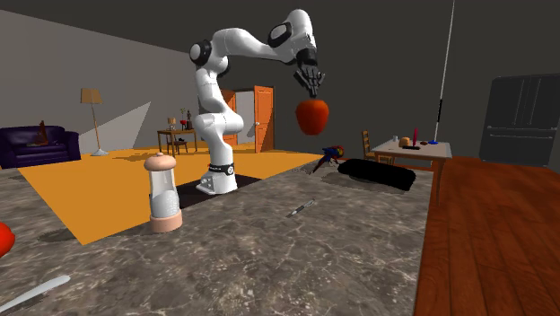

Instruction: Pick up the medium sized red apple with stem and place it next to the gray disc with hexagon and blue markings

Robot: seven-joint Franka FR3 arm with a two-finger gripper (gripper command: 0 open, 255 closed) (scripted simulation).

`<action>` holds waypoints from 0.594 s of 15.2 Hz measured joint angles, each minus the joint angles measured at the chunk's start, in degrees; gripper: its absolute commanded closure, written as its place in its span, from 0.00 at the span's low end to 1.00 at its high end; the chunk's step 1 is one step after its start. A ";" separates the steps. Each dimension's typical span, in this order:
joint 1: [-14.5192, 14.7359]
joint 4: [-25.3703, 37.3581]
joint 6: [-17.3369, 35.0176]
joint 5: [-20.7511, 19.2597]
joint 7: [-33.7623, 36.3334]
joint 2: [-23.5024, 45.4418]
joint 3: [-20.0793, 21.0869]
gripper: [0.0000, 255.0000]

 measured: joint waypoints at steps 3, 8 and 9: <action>0.82 1.56 -1.56 0.16 3.82 0.71 3.31 1.00; 1.72 4.58 -3.28 -0.23 10.42 3.39 9.01 1.00; 1.74 4.40 -2.95 -0.31 10.94 3.65 9.37 1.00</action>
